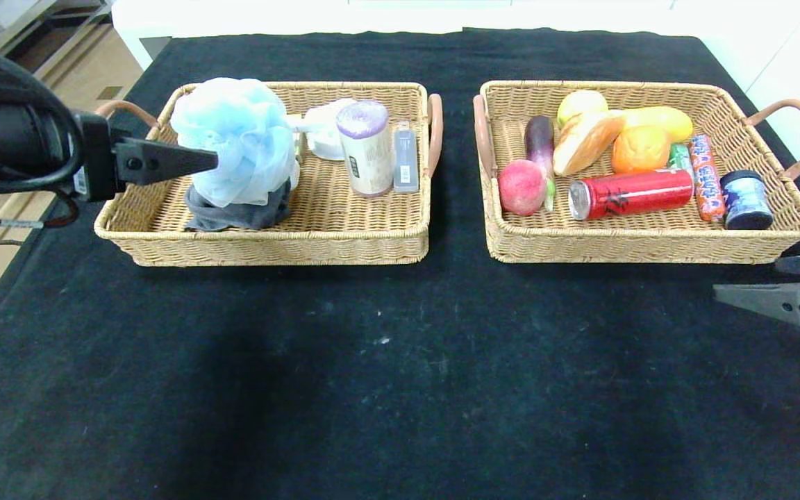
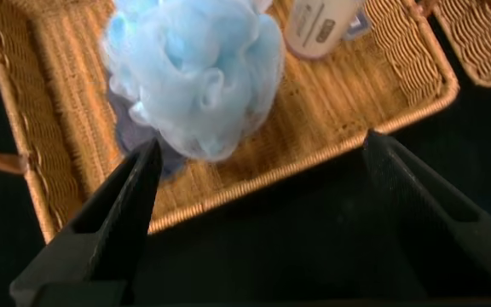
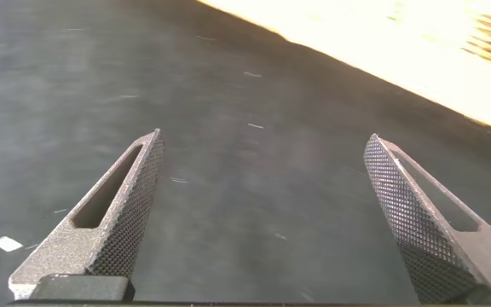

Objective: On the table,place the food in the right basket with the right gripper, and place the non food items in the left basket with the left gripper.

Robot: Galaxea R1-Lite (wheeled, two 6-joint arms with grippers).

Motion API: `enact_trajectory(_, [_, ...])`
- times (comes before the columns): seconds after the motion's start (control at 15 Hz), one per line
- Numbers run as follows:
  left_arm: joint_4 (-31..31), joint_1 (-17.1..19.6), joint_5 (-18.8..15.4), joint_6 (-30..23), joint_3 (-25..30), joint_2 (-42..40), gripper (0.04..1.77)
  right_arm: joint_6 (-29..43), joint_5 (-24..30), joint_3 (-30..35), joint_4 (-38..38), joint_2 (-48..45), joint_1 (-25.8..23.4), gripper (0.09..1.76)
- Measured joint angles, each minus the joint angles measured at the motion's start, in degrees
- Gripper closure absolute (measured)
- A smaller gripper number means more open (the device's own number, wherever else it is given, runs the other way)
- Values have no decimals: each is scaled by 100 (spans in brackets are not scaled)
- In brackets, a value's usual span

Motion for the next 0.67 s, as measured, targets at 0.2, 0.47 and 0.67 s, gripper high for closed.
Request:
enact_trajectory(0.2, [-4,-37,128,166,802,-736,10,6,-290,272,-157,-286,-308,14])
enact_trajectory(0.47, [5,-41,362,199,1869,-1773,10,439,-675,973,-1095,-851,-603,14])
enact_trajectory(0.67, [27,-22,411,174,2506,-2732,10,579,-585,1425,-1200,-1527,-680,14])
